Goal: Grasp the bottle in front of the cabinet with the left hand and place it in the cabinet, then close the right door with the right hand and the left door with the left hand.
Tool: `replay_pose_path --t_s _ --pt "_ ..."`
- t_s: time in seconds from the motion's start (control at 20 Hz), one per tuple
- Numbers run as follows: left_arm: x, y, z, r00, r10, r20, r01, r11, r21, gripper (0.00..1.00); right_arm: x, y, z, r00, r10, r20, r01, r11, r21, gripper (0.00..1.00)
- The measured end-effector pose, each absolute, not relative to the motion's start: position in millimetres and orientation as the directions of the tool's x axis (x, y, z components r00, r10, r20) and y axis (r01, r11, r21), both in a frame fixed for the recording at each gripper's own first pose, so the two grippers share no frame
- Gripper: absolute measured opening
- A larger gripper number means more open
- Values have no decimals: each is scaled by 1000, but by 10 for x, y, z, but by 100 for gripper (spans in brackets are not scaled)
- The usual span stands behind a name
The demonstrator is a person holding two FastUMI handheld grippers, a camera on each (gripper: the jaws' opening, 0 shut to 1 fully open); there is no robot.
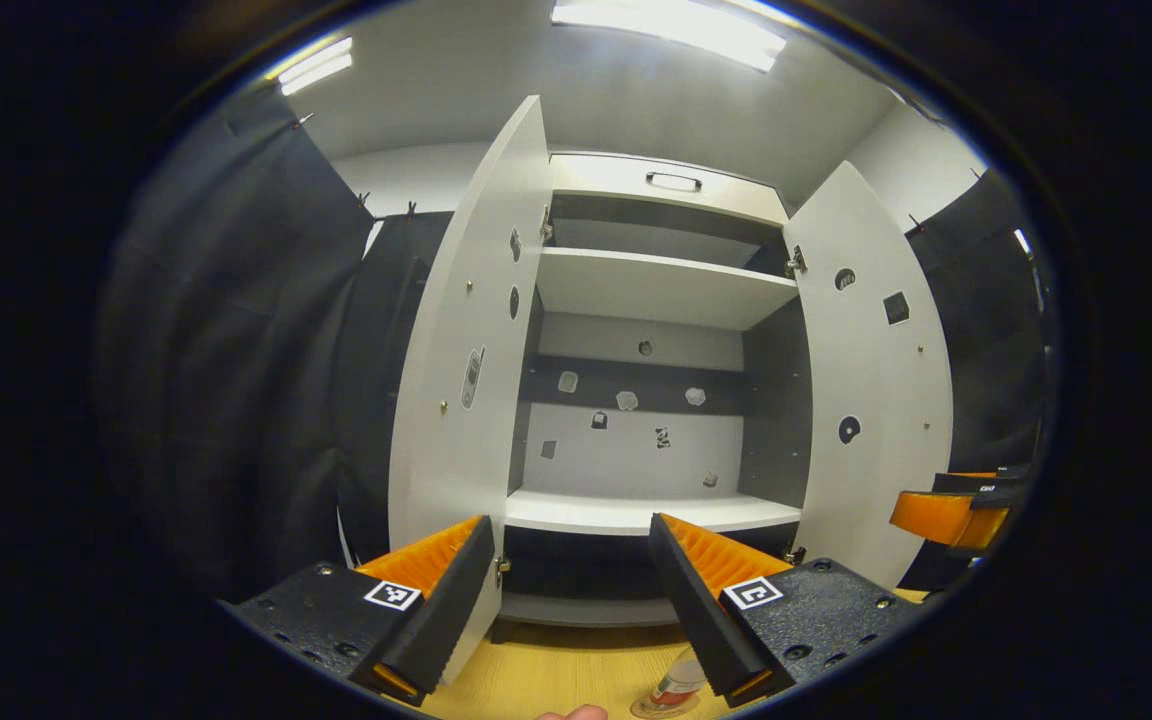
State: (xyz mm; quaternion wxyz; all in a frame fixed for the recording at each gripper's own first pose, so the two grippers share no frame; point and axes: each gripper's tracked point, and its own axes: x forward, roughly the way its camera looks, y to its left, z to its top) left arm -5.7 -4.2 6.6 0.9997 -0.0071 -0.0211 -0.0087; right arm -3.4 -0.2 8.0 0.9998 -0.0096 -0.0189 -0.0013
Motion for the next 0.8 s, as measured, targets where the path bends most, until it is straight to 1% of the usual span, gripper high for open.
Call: replay_pose_path --t_s 0.35,0.6,0.7,0.8 --pt "-51 11 100 999 -1 53 1 1000 -3 95 -26 -8 76 999 -4 37 4 1000 -15 97" --pt "-15 116 191 996 31 85 -33 999 23 94 -30 -20 81 999 -5 41 6 1000 -14 97" --pt "19 72 220 995 23 93 -25 1000 19 95 -41 -70 105 999 -18 50 18 1000 -14 97" --pt "79 -98 197 996 -19 92 20 1000 -4 95 -49 -122 122 998 -30 57 31 999 -16 97"
